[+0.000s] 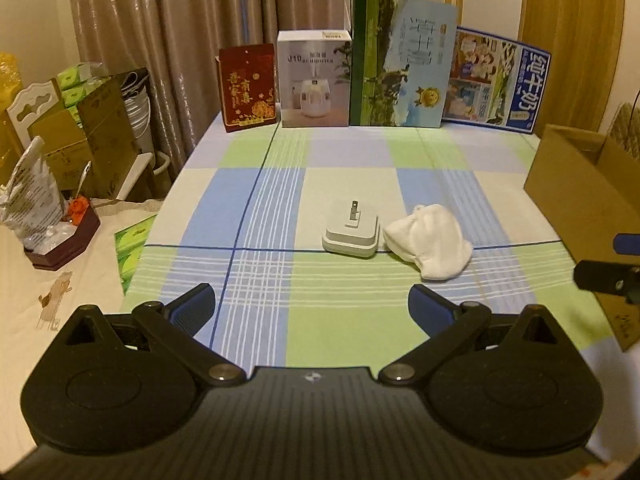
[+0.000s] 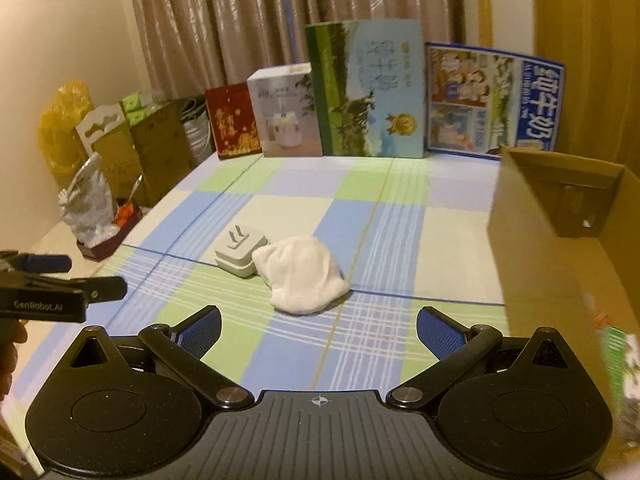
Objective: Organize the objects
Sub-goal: 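Move both open tools back toward the plug adapter and white cloth, then grasp the white cloth with the right tool while the left tool grasps the white plug adapter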
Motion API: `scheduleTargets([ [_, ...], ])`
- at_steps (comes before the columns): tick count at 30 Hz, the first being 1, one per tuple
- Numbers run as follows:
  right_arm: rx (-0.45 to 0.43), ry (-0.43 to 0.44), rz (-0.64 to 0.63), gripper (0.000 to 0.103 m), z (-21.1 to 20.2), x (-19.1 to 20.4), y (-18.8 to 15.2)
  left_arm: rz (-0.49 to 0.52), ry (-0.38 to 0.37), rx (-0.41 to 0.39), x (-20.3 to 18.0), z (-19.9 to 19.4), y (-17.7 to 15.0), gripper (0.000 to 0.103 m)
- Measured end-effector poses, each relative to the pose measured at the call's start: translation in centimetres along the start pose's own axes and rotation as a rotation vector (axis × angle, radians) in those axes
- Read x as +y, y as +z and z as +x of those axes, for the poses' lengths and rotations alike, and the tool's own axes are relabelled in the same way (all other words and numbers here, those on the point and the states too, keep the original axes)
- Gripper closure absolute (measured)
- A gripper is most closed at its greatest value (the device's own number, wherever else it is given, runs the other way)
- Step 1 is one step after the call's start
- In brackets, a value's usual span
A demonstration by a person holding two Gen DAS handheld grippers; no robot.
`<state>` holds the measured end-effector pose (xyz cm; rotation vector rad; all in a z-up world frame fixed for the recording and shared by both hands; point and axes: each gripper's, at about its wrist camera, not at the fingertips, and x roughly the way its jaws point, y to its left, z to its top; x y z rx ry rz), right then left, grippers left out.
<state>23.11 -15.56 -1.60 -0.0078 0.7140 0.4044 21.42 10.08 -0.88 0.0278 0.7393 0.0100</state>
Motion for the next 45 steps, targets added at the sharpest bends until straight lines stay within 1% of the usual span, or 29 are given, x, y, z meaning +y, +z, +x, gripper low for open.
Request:
scheduleTargets([
  [2, 0.008, 0.001, -0.003, 0.002, 1.6, -0.1, 0.0, -0.017, -0.018, 0.003, 0.1, 1.5, 0.5, 0.002],
  [4, 0.018, 0.004, 0.000, 0.002, 3.2, -0.1, 0.3, -0.045, -0.055, 0.004, 0.2, 2.7, 1.2, 0.002],
  [6, 0.021, 0.008, -0.009, 0.002, 4.5, -0.1, 0.6, -0.044, -0.072, 0.007, 0.1, 4.0, 1.9, 0.003],
  [8, 0.021, 0.014, -0.026, 0.004, 5.8, 0.0, 0.9, -0.012, -0.055, 0.009, 0.0, 5.5, 2.5, 0.003],
  [10, 0.032, 0.022, -0.044, 0.009, 7.4, -0.1, 1.2, 0.024, -0.038, 0.007, -0.2, 6.5, 3.0, 0.003],
  [12, 0.042, 0.027, -0.059, 0.011, 8.7, -0.2, 1.3, 0.048, -0.027, -0.009, -0.1, 7.3, 3.4, 0.003],
  [17, 0.036, 0.059, -0.105, 0.011, 10.9, -0.2, 1.8, 0.060, -0.034, 0.010, 0.5, 9.8, 4.0, 0.003],
  [20, 0.060, 0.052, -0.127, 0.011, 12.5, 0.1, 1.8, 0.060, -0.014, 0.033, 1.2, 11.0, 4.0, 0.003],
  [23, 0.076, 0.054, -0.151, 0.011, 14.0, 0.4, 1.7, 0.038, -0.018, 0.048, 2.0, 11.8, 4.0, 0.003],
  [29, 0.092, 0.060, -0.184, 0.012, 16.4, 1.0, 1.3, 0.050, -0.015, 0.078, 2.5, 12.8, 3.6, 0.003],
  [31, 0.097, 0.053, -0.188, 0.015, 17.0, 1.0, 1.3, 0.052, -0.016, 0.082, 2.4, 13.0, 3.6, 0.003],
  [33, 0.109, 0.051, -0.179, 0.024, 17.4, 0.7, 1.2, 0.057, -0.022, 0.079, 2.2, 13.0, 3.6, 0.003],
  [35, 0.111, 0.055, -0.174, 0.030, 17.4, 0.2, 1.1, 0.063, -0.024, 0.077, 2.0, 13.1, 3.6, 0.003],
  [36, 0.113, 0.054, -0.175, 0.036, 17.3, 0.1, 1.1, 0.066, -0.027, 0.076, 1.9, 13.1, 3.6, 0.003],
  [37, 0.114, 0.054, -0.172, 0.045, 17.2, 0.0, 1.3, 0.069, -0.031, 0.078, 1.8, 13.2, 3.6, 0.003],
  [39, 0.115, 0.051, -0.140, 0.055, 16.9, -0.4, 1.8, 0.075, -0.040, 0.078, 1.4, 13.4, 3.6, 0.003],
  [41, 0.110, 0.032, -0.107, 0.059, 16.5, -1.1, 2.2, 0.089, -0.053, 0.074, 0.9, 13.7, 3.7, 0.003],
  [45, 0.092, -0.012, -0.071, 0.059, 15.9, -2.7, 2.9, 0.117, -0.081, 0.068, -0.3, 14.6, 3.8, 0.003],
])
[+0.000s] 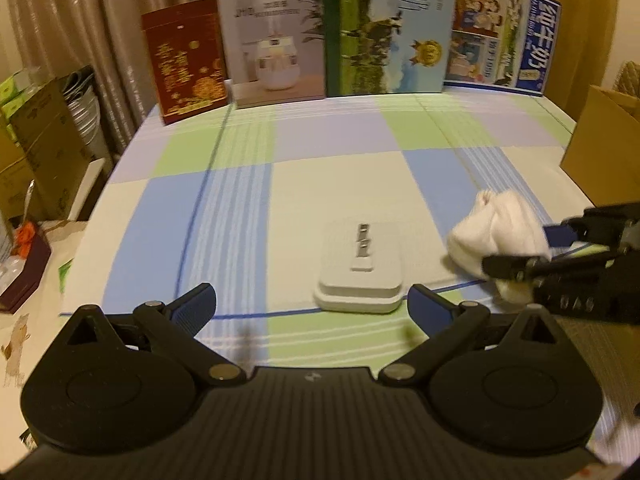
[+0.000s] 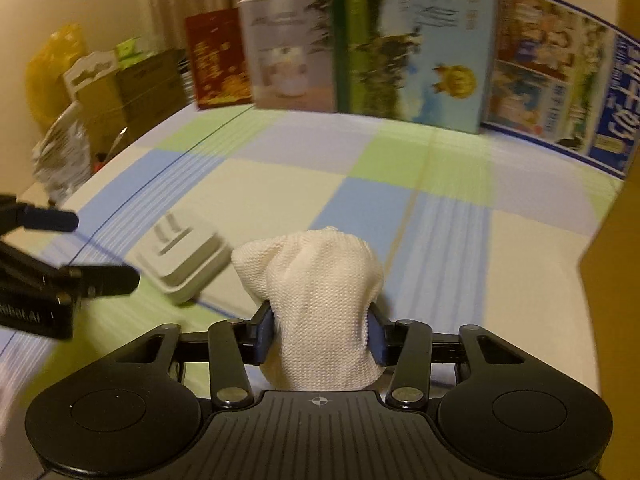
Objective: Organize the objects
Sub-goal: 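Grasp the white cloth with the right tool while the left tool grasps the white plug adapter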
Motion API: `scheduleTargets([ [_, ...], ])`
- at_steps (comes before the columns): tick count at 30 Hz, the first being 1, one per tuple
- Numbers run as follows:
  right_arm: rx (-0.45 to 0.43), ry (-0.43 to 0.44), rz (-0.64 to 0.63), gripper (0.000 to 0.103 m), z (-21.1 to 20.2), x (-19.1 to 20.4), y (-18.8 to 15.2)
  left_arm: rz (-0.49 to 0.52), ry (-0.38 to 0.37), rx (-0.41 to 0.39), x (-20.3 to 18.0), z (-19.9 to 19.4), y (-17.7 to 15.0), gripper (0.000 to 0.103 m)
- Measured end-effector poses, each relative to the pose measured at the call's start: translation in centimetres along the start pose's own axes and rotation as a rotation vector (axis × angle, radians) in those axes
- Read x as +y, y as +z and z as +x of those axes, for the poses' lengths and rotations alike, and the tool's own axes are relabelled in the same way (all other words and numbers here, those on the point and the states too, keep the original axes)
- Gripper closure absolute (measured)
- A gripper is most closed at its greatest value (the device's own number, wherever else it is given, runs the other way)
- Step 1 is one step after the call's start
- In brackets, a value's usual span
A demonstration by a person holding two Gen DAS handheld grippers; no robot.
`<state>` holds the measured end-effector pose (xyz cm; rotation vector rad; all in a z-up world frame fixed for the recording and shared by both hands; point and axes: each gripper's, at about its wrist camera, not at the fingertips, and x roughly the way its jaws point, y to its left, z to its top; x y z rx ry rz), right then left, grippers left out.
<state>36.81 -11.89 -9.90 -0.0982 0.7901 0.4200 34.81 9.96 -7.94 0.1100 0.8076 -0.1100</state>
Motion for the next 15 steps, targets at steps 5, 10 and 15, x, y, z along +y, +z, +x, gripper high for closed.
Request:
scheduleTargets([
  [5, 0.009, -0.037, 0.031, 0.059, -0.2, -1.4, 0.1, 0.014, -0.020, -0.007, -1.0, 1.7, 0.6, 0.003],
  [10, 0.016, -0.035, 0.041, 0.059, -0.4, -1.9, 0.1, 0.017, -0.033, -0.004, -2.0, 3.3, 1.3, 0.013],
  [15, 0.008, -0.018, 0.038, 0.059, -0.6, -1.6, 0.4, 0.039, -0.030, 0.005, -2.8, 4.4, 1.6, 0.025],
])
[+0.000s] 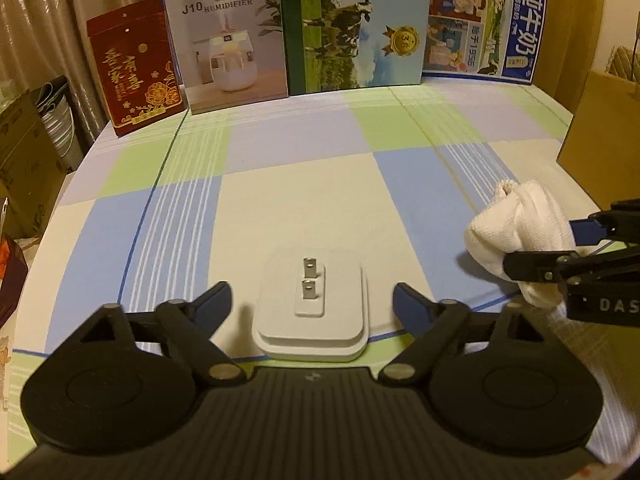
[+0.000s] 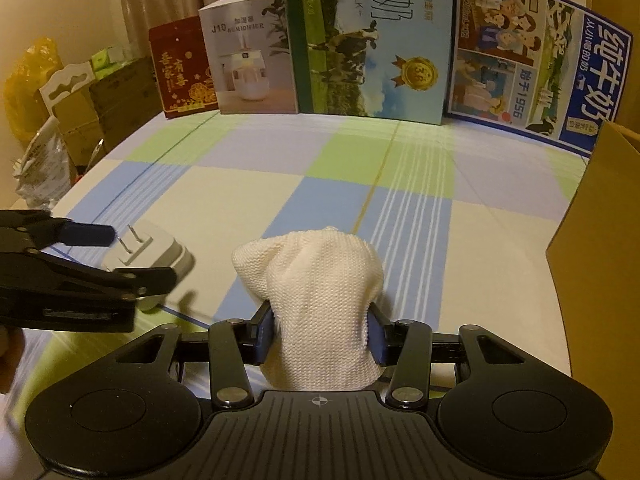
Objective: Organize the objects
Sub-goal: 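Grasp the white cloth with the right tool while the left tool grasps the white plug adapter, then carry the plug adapter and white cloth over the cardboard box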
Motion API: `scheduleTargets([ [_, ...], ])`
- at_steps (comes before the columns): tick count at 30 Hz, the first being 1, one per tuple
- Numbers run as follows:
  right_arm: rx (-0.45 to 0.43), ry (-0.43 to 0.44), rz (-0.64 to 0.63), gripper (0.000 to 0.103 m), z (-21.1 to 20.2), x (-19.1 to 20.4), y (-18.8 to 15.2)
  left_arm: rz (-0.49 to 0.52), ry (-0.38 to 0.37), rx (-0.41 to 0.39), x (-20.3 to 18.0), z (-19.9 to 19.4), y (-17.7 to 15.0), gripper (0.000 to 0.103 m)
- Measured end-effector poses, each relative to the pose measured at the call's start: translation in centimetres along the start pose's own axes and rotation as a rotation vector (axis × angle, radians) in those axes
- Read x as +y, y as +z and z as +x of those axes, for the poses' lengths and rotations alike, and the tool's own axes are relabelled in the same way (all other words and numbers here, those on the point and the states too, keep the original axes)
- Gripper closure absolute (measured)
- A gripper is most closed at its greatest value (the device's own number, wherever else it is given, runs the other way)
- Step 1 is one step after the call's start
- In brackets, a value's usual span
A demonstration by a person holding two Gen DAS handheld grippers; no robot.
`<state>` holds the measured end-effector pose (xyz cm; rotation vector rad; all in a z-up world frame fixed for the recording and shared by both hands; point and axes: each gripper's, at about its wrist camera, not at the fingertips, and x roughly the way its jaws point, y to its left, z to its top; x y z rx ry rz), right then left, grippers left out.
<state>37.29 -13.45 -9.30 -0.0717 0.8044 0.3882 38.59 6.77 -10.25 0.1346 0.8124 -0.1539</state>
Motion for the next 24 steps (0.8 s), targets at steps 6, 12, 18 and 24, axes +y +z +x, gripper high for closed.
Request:
scheduleTargets([
  [6, 0.004, 0.008, -0.001, 0.059, 0.1, 0.2, 0.0, -0.004, 0.004, 0.031, 0.2, 1.2, -0.3, 0.039],
  [12, 0.001, 0.017, 0.007, 0.059, -0.5, 0.2, 0.1, -0.048, -0.006, 0.049, 0.4, 0.8, -0.3, 0.043],
  [18, -0.005, 0.004, 0.027, 0.059, -2.8, 0.0, -0.1, -0.088, -0.017, 0.050, -0.3, -1.6, 0.1, 0.043],
  [24, -0.011, -0.022, 0.069, 0.059, -7.6, -0.7, -1.7, -0.109, -0.021, 0.029, -2.1, -5.8, -0.3, 0.043],
])
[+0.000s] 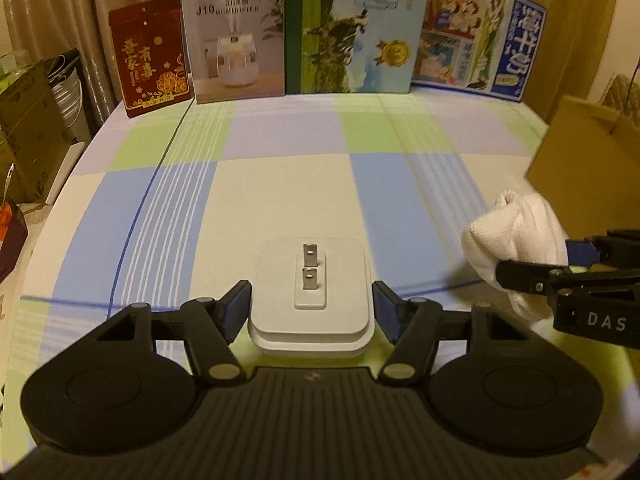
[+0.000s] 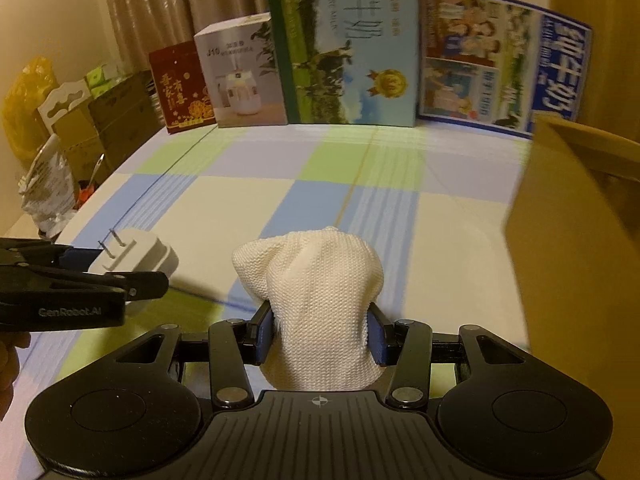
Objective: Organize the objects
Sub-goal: 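Carry the plug adapter and white cloth over the cardboard box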
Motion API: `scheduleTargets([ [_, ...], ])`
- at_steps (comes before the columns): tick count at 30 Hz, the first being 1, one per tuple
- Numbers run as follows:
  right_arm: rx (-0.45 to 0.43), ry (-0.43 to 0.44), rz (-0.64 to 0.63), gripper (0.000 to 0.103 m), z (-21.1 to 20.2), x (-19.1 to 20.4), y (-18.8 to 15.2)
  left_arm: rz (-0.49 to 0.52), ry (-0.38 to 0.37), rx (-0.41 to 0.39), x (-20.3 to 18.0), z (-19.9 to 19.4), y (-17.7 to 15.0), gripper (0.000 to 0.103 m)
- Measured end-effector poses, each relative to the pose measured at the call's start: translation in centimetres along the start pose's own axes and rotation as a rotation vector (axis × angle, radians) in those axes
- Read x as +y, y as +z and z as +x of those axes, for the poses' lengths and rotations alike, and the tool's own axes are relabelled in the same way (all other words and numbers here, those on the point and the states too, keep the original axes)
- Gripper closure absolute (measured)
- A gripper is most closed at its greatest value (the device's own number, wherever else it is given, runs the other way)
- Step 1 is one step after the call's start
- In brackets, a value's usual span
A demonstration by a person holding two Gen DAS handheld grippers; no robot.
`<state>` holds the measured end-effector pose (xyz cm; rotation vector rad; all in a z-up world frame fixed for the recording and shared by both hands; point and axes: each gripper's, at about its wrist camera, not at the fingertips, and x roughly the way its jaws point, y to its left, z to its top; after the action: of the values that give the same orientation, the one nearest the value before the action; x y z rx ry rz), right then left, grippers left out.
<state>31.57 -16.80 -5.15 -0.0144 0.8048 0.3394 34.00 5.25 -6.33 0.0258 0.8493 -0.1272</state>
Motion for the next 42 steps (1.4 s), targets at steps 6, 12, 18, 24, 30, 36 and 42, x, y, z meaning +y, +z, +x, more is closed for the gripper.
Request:
scheduleTargets([
  [6, -0.027, -0.005, 0.023, 0.059, -6.9, 0.1, -2.3, -0.023, -0.007, -0.043, -2.6, -5.5, -1.8, 0.043],
  [12, -0.077, -0.002, 0.081, 0.059, -15.4, 0.3, -4.7, -0.037, -0.012, -0.075, -5.2, -12.3, -4.4, 0.043],
  [18, -0.120, -0.043, 0.086, 0.059, -23.0, -0.5, -7.5, -0.016, -0.025, -0.124, -8.8, -18.8, -6.3, 0.043],
  [24, -0.140, -0.114, 0.114, 0.059, -28.2, -2.7, -10.0, 0.036, -0.081, -0.147, -13.7, -22.8, -7.7, 0.043],
  [30, -0.163, -0.172, 0.143, 0.059, -31.9, -5.3, -11.6, 0.067, -0.147, -0.153, -18.4, -24.9, -8.7, 0.043],
  [36, -0.190, -0.205, 0.172, 0.059, -34.5, -7.4, -12.8, 0.107, -0.187, -0.161, -22.1, -26.2, -9.2, 0.043],
  [42, -0.206, -0.216, 0.199, 0.059, -35.9, -8.8, -13.7, 0.133, -0.207, -0.161, -24.3, -27.0, -9.4, 0.043],
])
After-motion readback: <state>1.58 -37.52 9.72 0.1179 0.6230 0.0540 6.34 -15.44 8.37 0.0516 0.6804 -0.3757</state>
